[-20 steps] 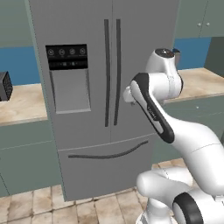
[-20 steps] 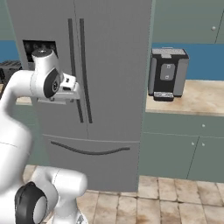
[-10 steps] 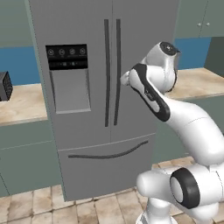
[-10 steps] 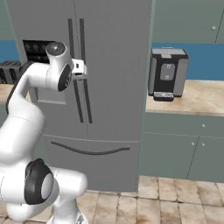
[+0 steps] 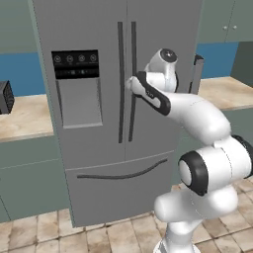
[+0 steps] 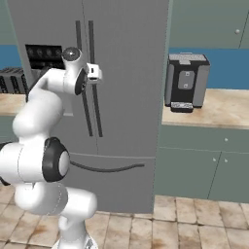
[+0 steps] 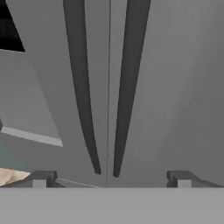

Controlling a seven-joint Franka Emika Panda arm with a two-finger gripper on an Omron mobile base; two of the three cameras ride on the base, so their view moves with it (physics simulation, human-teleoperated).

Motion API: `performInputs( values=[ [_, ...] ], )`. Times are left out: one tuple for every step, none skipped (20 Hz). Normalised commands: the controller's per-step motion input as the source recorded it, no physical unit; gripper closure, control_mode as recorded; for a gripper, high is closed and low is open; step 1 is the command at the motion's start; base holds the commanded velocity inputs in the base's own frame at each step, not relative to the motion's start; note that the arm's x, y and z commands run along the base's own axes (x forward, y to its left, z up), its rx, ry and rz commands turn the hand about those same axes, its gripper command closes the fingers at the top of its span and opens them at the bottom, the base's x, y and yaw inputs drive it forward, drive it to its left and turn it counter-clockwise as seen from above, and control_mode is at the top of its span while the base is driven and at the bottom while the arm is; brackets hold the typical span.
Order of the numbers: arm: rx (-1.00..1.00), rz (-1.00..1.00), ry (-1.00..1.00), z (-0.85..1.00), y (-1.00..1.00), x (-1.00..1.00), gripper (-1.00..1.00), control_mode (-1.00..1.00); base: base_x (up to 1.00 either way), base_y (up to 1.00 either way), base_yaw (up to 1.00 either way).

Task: Take the lemon wedge from the fridge and place it on the plate with fish on the dining counter.

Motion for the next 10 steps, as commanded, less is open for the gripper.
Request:
performInputs(
  values=[
    [0.0, -0.11, 0.0, -0.27, 0.09, 0.91, -1.0, -1.0, 0.0, 0.0, 0.0],
    [0.0, -0.06, 0.0, -0.3, 0.09, 0.89, -1.0, -1.0, 0.0, 0.0, 0.0],
    [0.0, -0.04, 0.0, -0.31, 0.0, 0.89, -1.0, -1.0, 0.0, 0.0, 0.0],
    [0.0, 0.0, 0.0, -0.35, 0.0, 0.84, -1.0, -1.0, 0.0, 0.0, 0.0],
    [0.0, 0.0, 0.0, -0.42, 0.0, 0.82, -1.0, -1.0, 0.0, 0.0, 0.0],
    [0.0, 0.0, 0.0, -0.5, 0.0, 0.84, -1.0, -1.0, 0.0, 0.0, 0.0],
    [0.0, 0.0, 0.0, -0.51, 0.0, 0.84, -1.0, -1.0, 0.0, 0.0, 0.0],
    [0.0, 0.0, 0.0, -0.53, 0.0, 0.85, -1.0, -1.0, 0.0, 0.0, 0.0],
    [0.0, 0.0, 0.0, -0.51, 0.0, 0.88, -1.0, -1.0, 0.0, 0.0, 0.0],
    [0.0, 0.0, 0.0, -0.49, 0.0, 0.91, -1.0, -1.0, 0.0, 0.0, 0.0]
  ],
)
